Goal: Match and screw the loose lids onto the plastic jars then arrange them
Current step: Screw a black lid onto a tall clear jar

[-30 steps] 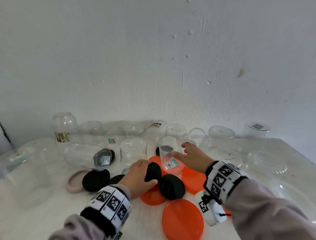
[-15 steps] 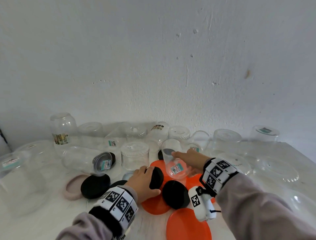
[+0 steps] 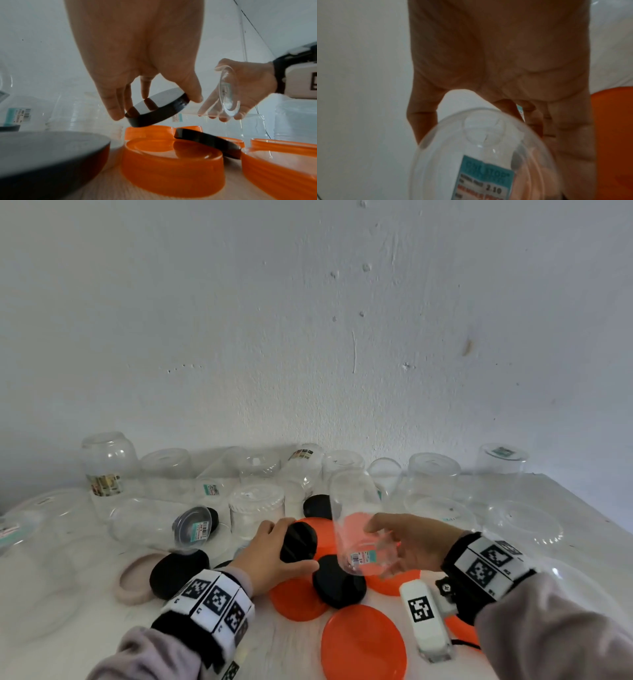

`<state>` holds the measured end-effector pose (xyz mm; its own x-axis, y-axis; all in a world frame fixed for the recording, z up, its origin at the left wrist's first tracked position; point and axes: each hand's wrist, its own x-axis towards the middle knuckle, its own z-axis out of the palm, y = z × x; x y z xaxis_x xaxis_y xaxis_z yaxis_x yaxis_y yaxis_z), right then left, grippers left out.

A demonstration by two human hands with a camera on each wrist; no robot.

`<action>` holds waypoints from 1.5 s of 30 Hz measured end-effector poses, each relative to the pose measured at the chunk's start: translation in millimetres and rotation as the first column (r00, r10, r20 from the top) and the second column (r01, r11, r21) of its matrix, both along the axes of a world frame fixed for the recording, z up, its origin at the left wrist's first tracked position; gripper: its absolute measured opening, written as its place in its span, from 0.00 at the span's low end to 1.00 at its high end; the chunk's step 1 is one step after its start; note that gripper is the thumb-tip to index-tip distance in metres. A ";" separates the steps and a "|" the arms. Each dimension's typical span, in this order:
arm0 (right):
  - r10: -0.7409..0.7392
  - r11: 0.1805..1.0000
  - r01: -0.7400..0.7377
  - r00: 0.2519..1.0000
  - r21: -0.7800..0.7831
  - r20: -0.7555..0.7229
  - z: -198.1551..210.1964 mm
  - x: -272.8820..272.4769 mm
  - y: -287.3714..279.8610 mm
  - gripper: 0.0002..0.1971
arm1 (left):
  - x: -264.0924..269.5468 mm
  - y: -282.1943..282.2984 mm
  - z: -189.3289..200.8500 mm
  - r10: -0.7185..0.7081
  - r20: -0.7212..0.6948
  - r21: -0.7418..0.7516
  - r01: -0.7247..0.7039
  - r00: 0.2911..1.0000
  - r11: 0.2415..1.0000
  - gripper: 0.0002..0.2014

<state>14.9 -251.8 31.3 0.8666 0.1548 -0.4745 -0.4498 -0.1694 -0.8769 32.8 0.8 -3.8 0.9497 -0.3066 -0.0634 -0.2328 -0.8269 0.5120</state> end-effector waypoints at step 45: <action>-0.004 0.973 0.110 0.888 -0.203 0.460 -32.9 -63.8 -36.6 0.47 | -38.4 -129.4 70.7 -0.251 0.219 -0.112 0.279 0.943 0.954 0.48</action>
